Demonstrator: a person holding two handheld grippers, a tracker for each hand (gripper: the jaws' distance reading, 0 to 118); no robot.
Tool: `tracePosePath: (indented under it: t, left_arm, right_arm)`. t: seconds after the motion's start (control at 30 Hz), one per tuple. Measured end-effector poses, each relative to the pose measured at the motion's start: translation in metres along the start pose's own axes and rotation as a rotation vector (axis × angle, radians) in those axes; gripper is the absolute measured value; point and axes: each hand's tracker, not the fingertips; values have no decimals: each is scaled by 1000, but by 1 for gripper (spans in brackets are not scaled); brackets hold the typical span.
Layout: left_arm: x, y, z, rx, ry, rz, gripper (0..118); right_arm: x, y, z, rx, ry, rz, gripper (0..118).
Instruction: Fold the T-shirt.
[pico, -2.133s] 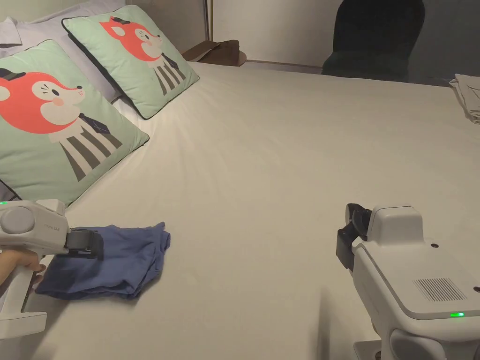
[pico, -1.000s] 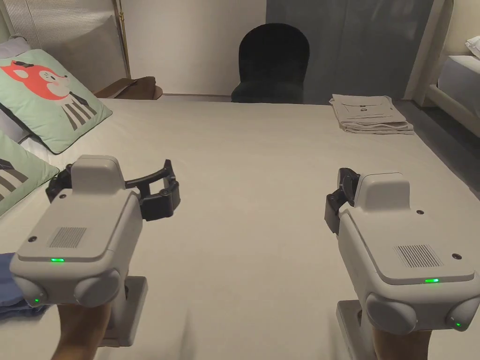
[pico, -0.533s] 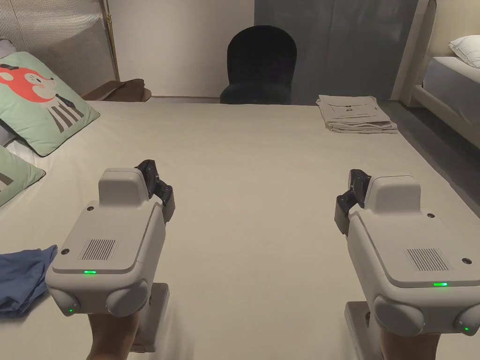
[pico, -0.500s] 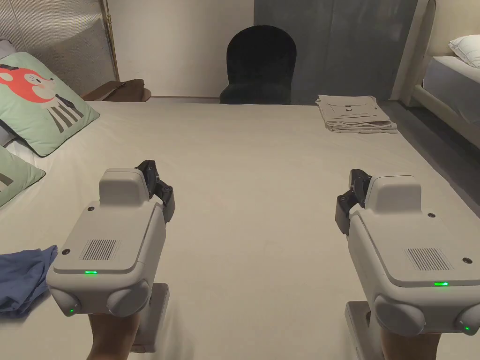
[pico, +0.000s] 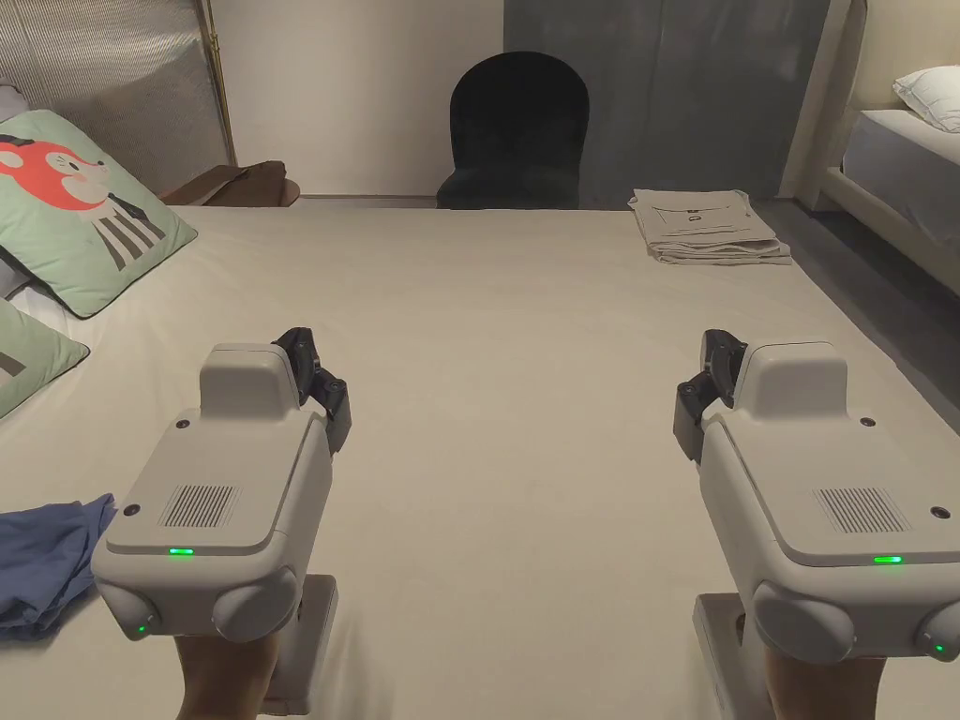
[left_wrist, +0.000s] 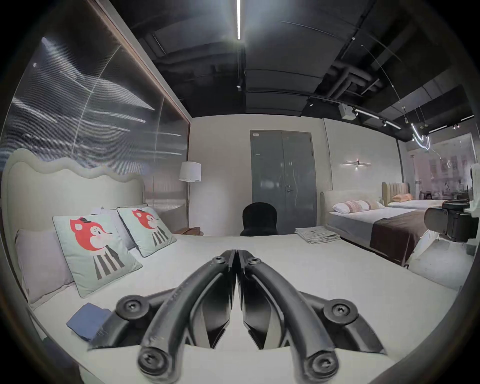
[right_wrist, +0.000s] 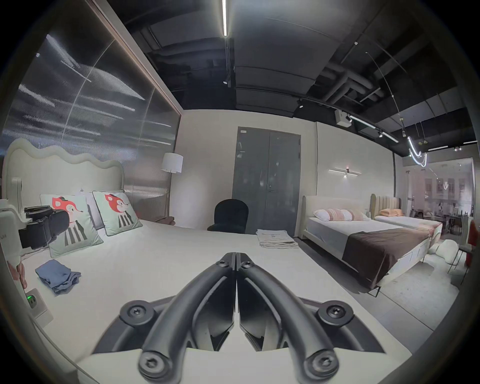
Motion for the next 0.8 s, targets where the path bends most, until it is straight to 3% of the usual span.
tracePosePath:
  t: [0.8]
  left_arm:
    - [-1, -1, 0, -14, -14, 6, 0]
  right_arm:
    - [3, 3, 0, 6, -3, 10, 0]
